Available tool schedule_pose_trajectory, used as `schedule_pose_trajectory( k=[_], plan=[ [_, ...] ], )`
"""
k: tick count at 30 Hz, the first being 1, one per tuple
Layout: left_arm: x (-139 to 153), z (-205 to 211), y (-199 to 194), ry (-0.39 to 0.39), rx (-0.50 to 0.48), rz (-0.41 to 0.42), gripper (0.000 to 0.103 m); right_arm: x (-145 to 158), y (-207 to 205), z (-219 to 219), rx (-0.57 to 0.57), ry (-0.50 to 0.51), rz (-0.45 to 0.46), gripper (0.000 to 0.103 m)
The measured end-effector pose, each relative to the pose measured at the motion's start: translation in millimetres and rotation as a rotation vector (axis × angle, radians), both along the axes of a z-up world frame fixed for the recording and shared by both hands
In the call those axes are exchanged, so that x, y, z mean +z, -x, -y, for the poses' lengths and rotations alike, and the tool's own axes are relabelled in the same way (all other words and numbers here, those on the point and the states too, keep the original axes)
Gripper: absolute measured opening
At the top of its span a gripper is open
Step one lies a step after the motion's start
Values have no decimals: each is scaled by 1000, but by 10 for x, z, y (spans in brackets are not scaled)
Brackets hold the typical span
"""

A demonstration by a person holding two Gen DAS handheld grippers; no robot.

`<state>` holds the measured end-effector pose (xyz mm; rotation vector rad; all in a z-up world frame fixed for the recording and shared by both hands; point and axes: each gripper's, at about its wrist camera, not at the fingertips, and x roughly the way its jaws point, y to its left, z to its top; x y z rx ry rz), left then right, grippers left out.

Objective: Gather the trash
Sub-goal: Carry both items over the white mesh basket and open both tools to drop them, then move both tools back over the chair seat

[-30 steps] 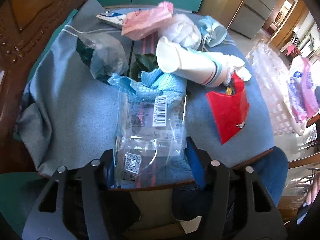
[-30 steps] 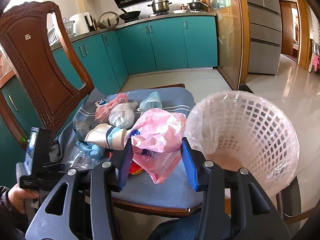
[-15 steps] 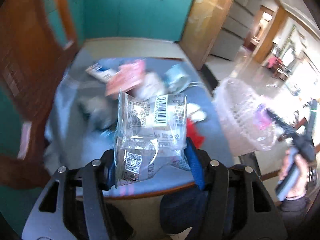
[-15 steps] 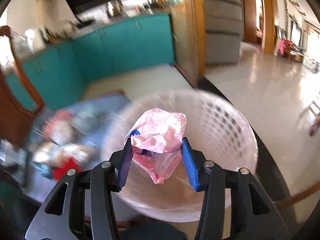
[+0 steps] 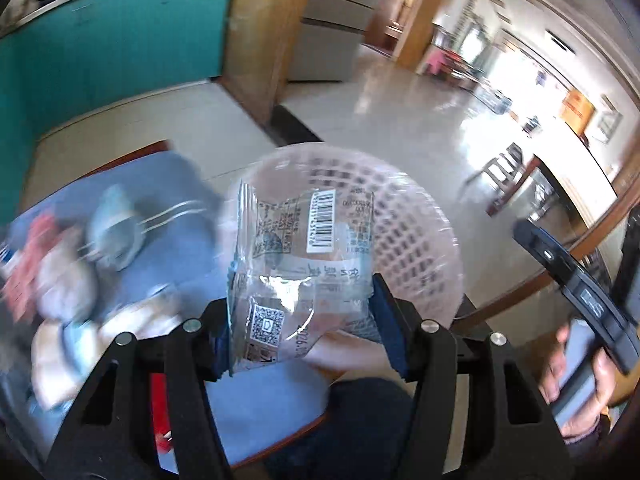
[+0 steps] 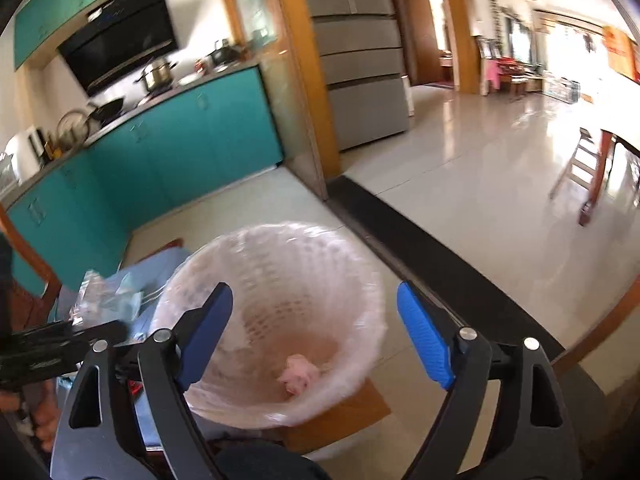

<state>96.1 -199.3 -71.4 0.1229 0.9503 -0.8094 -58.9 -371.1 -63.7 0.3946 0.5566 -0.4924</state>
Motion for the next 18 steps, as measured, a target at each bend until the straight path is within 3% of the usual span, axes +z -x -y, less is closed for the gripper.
schedule_pose_trajectory(
  k=[2,5,9,13,18],
  plan=[
    [-55,238,-30,2,-50,-13,65,-4,143,67,-33,-7,1,83],
    [-114,339,-62,-18,-45,-6,91,-46,257,112,-53,-16,-6,83],
    [-86,66,15,-59,31,51,92,-116,247,88,-36,-23,-17,83],
    [-11,-648,25,-140,235,150,92,-126,64,-95,50,-11,-6,83],
    [-50,-1665,-65,-235,526,151,92,-96,-288,-751,333,22,30,83]
  ],
)
